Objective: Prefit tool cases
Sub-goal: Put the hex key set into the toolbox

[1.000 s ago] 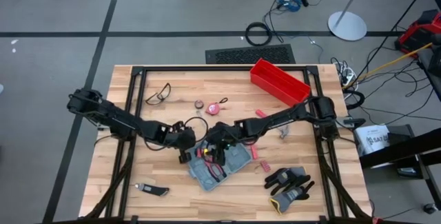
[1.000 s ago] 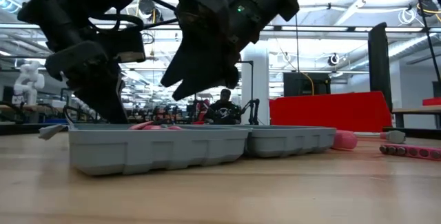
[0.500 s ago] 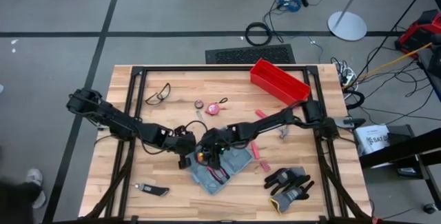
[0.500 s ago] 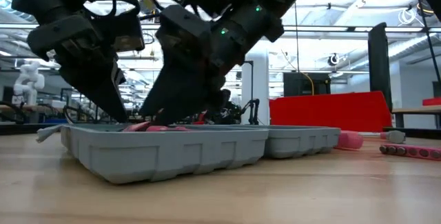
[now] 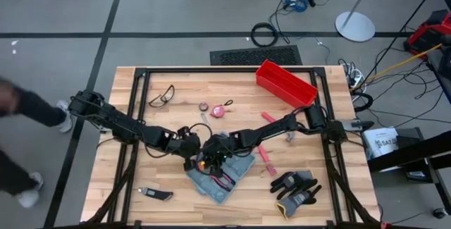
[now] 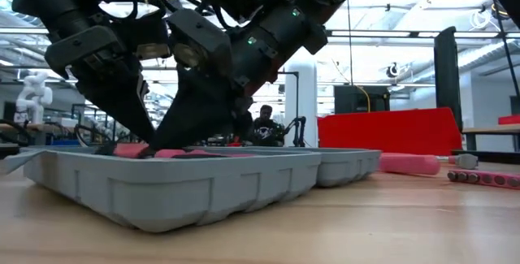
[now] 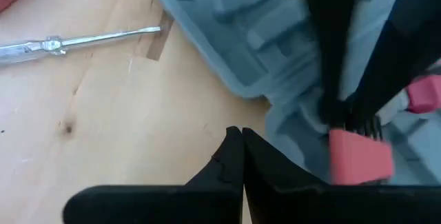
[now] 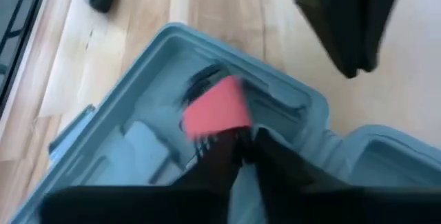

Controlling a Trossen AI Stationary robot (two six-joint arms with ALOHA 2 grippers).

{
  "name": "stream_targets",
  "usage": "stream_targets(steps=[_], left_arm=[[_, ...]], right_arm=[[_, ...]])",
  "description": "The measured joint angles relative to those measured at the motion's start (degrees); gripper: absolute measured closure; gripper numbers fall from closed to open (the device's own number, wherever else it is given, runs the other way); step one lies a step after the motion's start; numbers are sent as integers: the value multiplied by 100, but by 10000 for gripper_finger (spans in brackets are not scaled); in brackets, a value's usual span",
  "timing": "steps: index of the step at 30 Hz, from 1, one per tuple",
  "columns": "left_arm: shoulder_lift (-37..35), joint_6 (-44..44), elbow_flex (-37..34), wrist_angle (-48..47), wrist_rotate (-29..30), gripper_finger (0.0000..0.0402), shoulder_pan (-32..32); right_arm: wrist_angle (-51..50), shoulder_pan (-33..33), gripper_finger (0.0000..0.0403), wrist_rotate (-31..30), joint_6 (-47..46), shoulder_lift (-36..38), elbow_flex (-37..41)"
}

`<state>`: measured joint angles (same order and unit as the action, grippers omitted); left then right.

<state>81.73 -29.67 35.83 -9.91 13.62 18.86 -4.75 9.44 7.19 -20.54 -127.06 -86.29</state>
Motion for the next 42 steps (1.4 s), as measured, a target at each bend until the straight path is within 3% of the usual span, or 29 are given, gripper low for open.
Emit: stream_targets(steps=[5, 14, 20, 24, 28, 35, 42], left_arm=[[1, 2, 0, -7, 7, 400, 1], [0, -2, 2, -375, 10, 400, 86], [-124, -3, 108, -710, -573, 400, 286], [-328, -54, 330, -1312, -1361, 400, 458], [-322, -165, 364, -1132, -1862, 400, 742], [-155, -750, 369, -447, -1492, 400, 1021], [-151, -1539, 367, -369, -1574, 400, 1274]], right_arm=[[-207, 58, 399, -195, 307, 99, -301], [-1622, 178, 403, -942, 972, 267, -1145], [-1843, 286, 400, -864, 1129, 275, -1264], [-1952, 344, 370, -742, 1250, 259, -1275], [-2277, 336, 319, -723, 1160, 243, -1269], [-2282, 259, 235, -712, 659, 205, -1271], [-1998, 250, 206, -307, 138, -83, -1271]])
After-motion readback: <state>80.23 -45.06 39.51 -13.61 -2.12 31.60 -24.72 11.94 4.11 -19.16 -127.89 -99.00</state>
